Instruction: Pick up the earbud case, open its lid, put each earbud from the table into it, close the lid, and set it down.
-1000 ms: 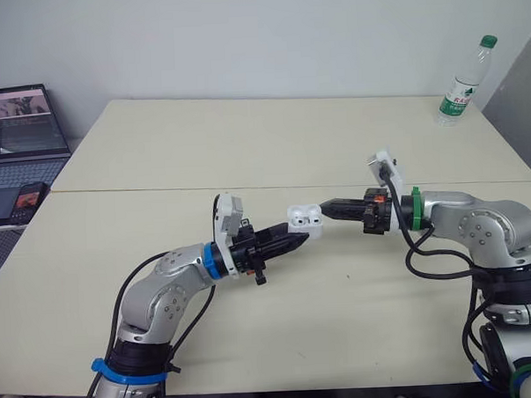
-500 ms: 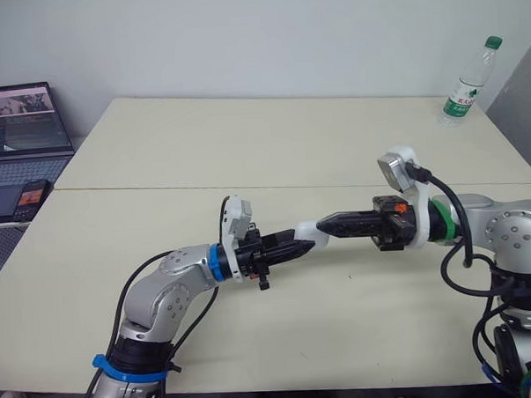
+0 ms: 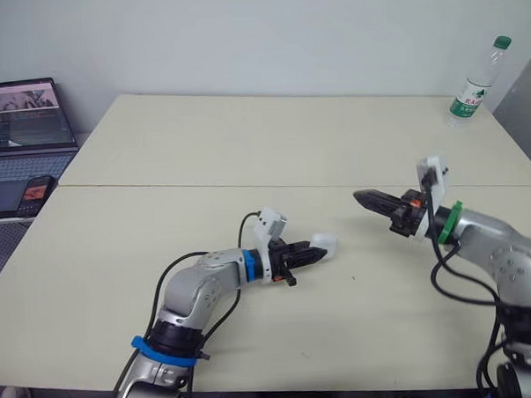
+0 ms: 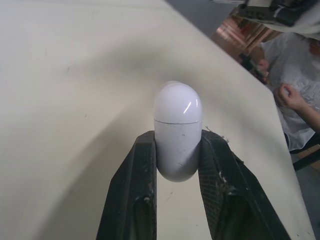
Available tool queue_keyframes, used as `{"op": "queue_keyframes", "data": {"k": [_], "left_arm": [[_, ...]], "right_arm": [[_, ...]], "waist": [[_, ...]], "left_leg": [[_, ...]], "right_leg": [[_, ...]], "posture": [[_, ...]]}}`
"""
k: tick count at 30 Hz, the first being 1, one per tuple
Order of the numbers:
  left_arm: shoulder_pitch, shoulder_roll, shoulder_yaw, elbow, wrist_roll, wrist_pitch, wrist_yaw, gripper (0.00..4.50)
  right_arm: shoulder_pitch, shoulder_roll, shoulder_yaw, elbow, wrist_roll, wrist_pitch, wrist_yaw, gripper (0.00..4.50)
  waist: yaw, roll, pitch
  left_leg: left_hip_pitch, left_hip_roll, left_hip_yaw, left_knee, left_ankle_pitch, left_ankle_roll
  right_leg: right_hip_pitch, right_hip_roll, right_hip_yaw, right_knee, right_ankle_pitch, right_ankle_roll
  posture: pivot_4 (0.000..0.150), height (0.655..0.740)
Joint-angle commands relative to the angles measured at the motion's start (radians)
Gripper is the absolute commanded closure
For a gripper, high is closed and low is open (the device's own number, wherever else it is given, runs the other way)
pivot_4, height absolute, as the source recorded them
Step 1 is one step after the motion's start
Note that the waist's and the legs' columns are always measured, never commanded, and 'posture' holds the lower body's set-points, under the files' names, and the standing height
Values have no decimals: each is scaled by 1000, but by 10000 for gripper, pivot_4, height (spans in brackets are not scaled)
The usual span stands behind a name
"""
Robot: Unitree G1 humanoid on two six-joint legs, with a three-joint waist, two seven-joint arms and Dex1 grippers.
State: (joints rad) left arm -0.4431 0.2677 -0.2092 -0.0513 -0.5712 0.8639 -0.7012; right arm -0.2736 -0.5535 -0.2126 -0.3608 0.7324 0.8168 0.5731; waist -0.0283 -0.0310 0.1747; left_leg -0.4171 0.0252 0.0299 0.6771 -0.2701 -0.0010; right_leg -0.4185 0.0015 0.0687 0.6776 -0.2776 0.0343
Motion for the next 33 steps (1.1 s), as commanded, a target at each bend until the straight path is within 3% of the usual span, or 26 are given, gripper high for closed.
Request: {"op": "queue_keyframes", "data": {"k": [1,4,10,15,20,24,28,33], "left_arm": [[-49,-29,6,38,-13,53,5,37400],[-73,-40,11,85,-24,94,-13,37400],[-125,-48,46,153,-30,163,-10,18765],[-88,20,90,42,-71,240,-8,1727],[31,192,92,-179,-81,221,-67,429],[182,306,152,-336,-25,13,-109,429],[310,361,210,-389,36,-184,-136,0],[483,409,259,-383,118,-414,-191,0]], "right_arm": [[129,-53,-28,-149,-42,-106,58,44562],[239,-93,-29,-194,-78,-151,89,44562],[311,-90,-34,-216,-102,-203,71,45000],[319,-81,-45,-212,-89,-213,74,45000],[360,-99,-34,-189,-126,-283,134,45000],[412,-128,-14,-119,-169,-375,240,45000],[449,-140,-20,-44,-200,-460,316,35868],[513,-149,-20,44,-264,-610,400,17474]], "waist": [[0,0,0],[-3,0,0],[-4,0,0],[-5,0,0],[-6,0,0],[-2,0,0],[1,0,0],[0,0,0]], "left_leg": [[-1,0,0,0,0,0],[0,1,0,0,0,0],[3,1,2,2,1,-1],[8,2,2,3,2,-1],[9,4,1,1,2,-1],[9,3,0,0,1,-2],[11,1,2,1,1,-2],[16,2,5,0,1,-1]], "right_leg": [[-1,0,0,1,0,0],[-1,0,0,1,0,0],[0,6,1,2,-1,3],[6,7,2,2,-1,3],[6,5,2,2,-1,2],[7,3,1,2,0,-1],[10,-1,1,0,0,-1],[14,-3,2,-2,-3,-1]], "posture": [[1500,7400],[1500,7400],[1500,7400],[1500,7400],[1500,7400],[1500,7400],[1500,7400],[1500,7400]]}}
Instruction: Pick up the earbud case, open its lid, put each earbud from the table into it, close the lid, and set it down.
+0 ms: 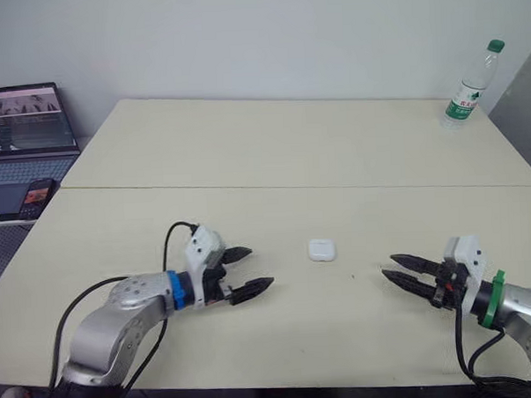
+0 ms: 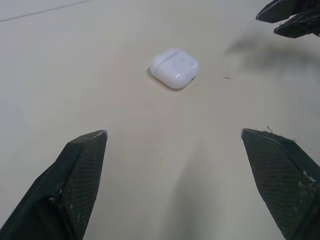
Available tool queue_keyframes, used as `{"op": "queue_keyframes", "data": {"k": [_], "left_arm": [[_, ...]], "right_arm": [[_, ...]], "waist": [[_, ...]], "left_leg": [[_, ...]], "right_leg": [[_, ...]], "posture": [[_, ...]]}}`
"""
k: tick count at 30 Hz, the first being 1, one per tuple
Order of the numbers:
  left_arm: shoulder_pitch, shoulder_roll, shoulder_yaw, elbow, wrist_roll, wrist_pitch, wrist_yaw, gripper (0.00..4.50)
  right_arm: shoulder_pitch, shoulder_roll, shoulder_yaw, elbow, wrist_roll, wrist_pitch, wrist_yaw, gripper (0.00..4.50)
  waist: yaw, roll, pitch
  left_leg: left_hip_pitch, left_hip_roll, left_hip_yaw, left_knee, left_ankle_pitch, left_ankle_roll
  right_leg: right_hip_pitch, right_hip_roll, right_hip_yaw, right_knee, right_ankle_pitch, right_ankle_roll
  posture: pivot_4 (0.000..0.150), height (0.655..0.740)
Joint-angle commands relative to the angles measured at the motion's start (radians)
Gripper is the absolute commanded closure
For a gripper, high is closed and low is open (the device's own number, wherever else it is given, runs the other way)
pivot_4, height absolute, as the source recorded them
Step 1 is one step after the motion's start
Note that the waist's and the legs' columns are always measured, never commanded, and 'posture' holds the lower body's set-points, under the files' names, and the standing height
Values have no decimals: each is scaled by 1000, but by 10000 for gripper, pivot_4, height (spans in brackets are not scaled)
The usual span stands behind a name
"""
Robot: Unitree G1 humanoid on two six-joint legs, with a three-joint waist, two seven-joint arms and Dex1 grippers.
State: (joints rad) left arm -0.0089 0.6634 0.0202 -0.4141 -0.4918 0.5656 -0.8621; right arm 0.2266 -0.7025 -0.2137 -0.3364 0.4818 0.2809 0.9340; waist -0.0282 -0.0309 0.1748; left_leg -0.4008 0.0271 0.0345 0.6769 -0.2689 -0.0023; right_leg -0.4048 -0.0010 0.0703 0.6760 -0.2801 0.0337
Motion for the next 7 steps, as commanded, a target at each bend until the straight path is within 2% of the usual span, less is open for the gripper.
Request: {"op": "queue_keyframes", "data": {"k": [1,4,5,7], "left_arm": [[69,17,31,-16,52,-149,-35,0],[103,15,27,2,86,-214,-35,0],[108,13,26,7,91,-227,-34,0],[109,9,20,16,111,-259,-26,0]], "right_arm": [[16,3,-22,26,-11,-83,43,14213],[24,4,-26,46,-14,-107,51,2374],[25,4,-27,49,-12,-110,53,146],[34,-2,-29,56,-4,-95,55,146]], "waist": [[0,0,0],[0,0,0],[0,0,0],[0,0,0]], "left_leg": [[0,0,0,0,0,0],[1,1,0,0,0,0],[1,1,0,0,0,0],[1,1,0,0,0,0]], "right_leg": [[0,0,0,0,0,-1],[0,0,-1,2,-1,-1],[0,0,-1,2,-1,0],[0,0,-1,2,-1,0]], "posture": [[1500,7400],[1500,7400],[1500,7400],[1500,7400]]}}
